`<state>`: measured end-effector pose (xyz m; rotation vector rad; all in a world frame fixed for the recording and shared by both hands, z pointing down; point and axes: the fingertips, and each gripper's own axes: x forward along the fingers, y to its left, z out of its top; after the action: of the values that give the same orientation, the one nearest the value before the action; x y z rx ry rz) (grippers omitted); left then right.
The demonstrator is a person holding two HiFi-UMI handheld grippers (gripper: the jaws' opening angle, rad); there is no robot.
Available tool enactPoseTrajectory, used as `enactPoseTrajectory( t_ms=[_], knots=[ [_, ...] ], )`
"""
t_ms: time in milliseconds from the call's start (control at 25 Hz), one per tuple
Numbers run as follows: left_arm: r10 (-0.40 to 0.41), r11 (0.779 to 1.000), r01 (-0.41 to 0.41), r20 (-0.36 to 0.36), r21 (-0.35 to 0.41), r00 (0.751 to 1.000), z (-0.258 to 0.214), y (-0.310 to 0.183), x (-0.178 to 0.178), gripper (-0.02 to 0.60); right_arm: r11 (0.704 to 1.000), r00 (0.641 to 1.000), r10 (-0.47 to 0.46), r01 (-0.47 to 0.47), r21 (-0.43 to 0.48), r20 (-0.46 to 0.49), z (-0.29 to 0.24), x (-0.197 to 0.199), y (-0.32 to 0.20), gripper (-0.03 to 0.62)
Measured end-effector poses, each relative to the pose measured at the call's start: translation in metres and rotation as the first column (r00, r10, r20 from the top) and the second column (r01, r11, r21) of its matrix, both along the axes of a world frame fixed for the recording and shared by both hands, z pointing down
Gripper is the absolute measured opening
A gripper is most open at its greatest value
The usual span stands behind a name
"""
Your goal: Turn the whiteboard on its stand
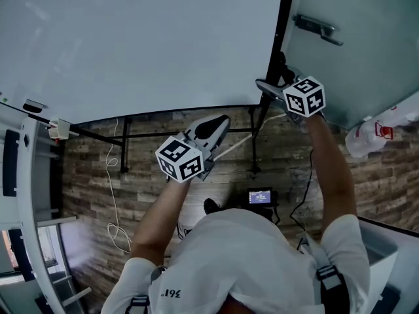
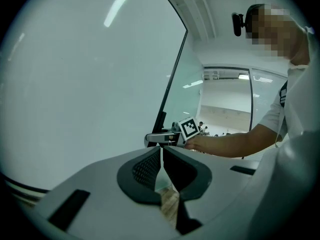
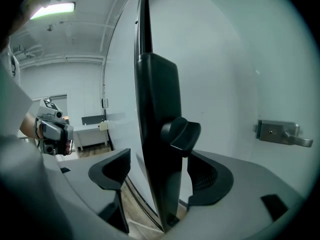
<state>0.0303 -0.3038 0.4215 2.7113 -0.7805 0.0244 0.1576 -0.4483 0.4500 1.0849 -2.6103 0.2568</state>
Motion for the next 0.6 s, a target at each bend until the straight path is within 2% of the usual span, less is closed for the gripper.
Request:
enactPoseTrajectory(
  t_ms=[280, 600],
  knots=[
    [-0.044, 0.999, 0.044, 0.011, 0.006, 0.999, -0.002, -0.003, -0.013, 0.007, 0.998, 0.996, -0.060, 0.061, -0.018, 0.060, 0.005, -0.023, -0.010, 0.345],
    [-0.082, 0.997, 0.082, 0.009, -0.009, 0.997, 0.000, -0.006, -0.027, 0.006, 0.993, 0.992, -0.112, 0.113, -0.015, 0.055, 0.006, -0.023, -0.010, 0.333]
  ],
)
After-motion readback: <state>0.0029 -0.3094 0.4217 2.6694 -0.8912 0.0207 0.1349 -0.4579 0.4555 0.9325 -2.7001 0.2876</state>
